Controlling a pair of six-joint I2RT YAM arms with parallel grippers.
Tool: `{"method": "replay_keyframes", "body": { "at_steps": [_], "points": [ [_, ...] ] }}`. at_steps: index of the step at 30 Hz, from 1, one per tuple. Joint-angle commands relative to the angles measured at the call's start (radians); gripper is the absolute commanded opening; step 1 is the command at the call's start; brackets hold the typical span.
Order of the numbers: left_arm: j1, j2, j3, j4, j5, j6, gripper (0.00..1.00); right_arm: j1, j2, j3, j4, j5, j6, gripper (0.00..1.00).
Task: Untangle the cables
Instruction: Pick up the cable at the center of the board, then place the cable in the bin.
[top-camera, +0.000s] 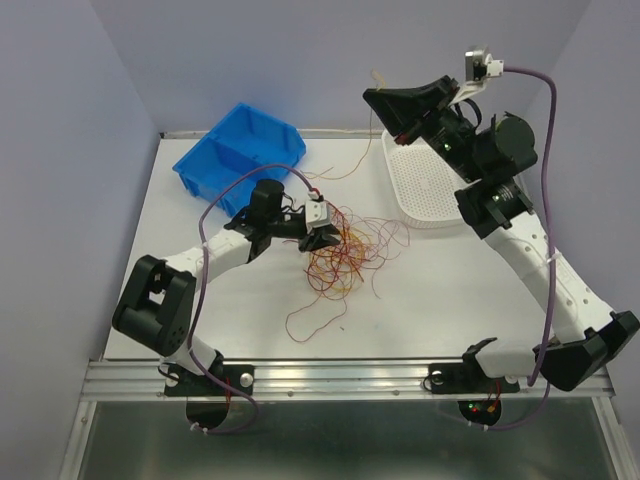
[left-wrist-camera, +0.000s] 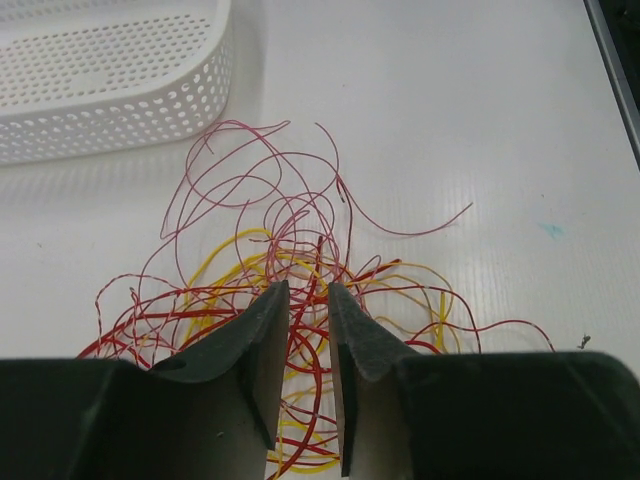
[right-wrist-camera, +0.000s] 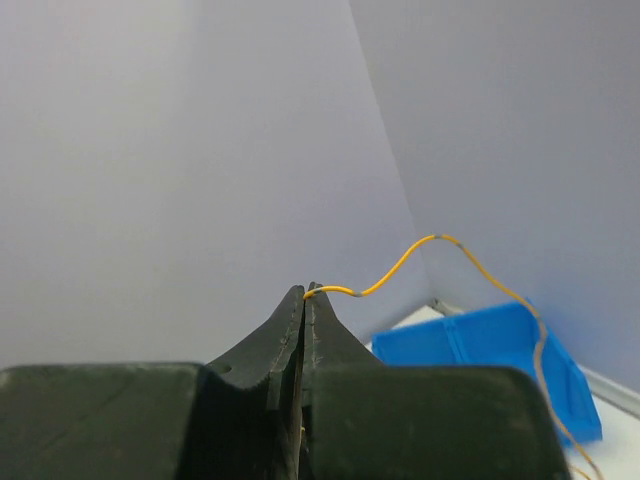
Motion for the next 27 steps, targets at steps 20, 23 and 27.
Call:
{"method": "replay_keyframes", "body": {
  "at_steps": [20, 23, 27],
  "points": [
    [0.083, -0.284, -0.25, 0.487, -0.282, -0.251, 0.65, 0.006, -0.053, -0.023, 0.122, 0.421, -0.101, 0.0],
    [0.082, -0.316, -0.269, 0.483, -0.282, -0.24, 0.66, -0.003, -0.022, -0.022, 0.085, 0.554, -0.149, 0.0],
    [0.083, -0.324, -0.266, 0.467, -0.284, -0.237, 0.66, -0.055, 0.057, -0.005, 0.079, 0.587, -0.157, 0.01]
  ]
}}
